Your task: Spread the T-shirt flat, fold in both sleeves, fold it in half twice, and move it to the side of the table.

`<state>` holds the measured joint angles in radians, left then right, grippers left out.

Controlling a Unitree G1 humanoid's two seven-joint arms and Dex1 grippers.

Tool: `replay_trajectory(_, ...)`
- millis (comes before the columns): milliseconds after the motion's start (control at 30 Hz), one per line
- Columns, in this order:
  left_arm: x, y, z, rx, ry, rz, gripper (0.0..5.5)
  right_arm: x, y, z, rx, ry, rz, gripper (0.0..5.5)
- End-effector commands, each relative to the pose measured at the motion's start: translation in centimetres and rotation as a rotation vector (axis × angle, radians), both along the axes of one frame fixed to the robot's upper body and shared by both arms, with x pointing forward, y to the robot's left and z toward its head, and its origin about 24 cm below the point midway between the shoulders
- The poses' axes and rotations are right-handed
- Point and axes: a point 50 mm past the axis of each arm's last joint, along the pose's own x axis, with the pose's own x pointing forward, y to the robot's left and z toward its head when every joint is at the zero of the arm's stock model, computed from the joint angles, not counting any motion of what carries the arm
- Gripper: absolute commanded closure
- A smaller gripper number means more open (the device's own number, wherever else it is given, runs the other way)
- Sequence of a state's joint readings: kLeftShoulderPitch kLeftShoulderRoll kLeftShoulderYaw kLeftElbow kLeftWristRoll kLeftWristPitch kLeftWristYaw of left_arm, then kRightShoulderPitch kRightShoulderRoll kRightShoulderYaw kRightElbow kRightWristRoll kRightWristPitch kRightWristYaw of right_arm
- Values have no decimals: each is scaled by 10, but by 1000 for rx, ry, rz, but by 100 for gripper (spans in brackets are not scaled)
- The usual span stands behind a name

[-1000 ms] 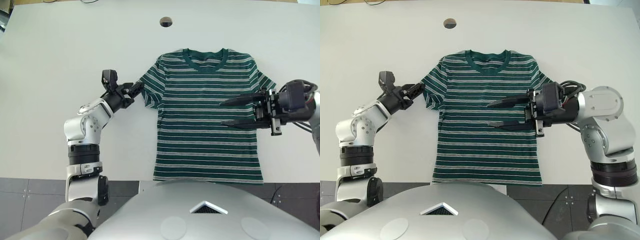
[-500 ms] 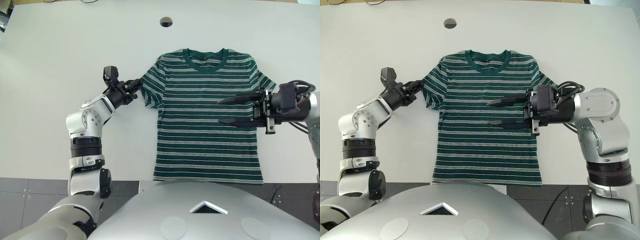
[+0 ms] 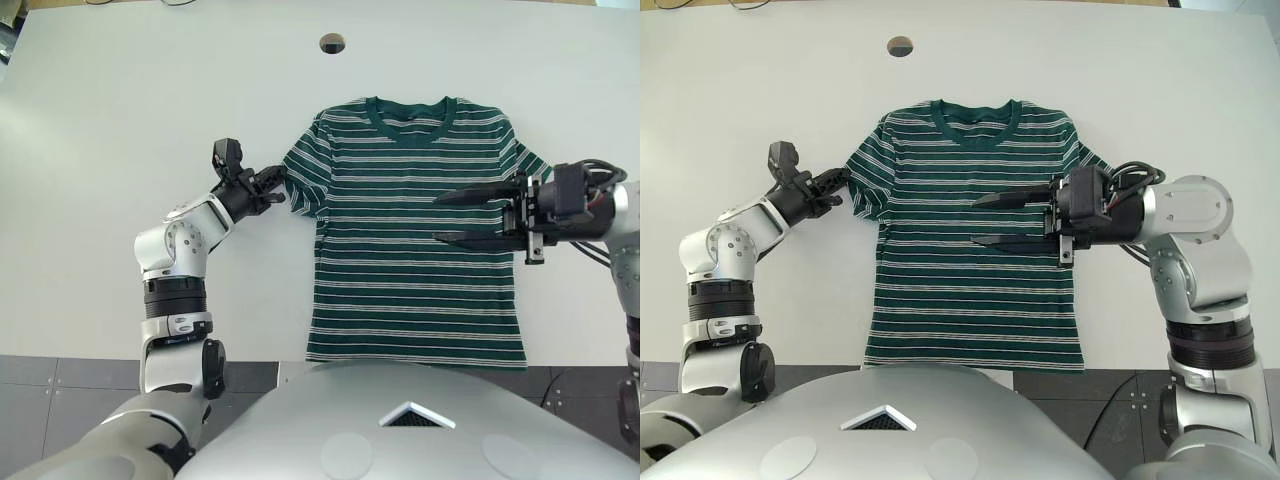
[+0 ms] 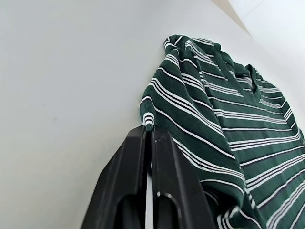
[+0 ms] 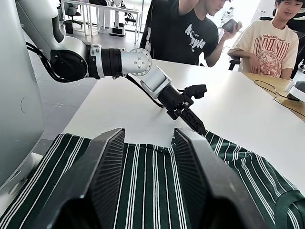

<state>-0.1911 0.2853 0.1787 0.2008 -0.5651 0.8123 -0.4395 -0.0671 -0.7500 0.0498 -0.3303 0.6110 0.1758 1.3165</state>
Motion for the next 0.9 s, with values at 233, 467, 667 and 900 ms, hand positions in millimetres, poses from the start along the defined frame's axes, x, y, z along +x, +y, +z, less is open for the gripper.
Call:
replay_trajectory(233,-2,7,15,-19,0,-1,536,6,3,2,1,-21,-4,357)
replay_trajectory(467,3,8,42,-51,-61,-35,536,7,3,2,-6,-16,1,357)
replay_trajectory(667,5,-5,57,-94,-109,-70,536,8,3,3,-3,-17,-2,357)
replay_trajectory(900,11,-42,58,-159,-107,-138,536,11,-1,2,-14,-44,-59,357)
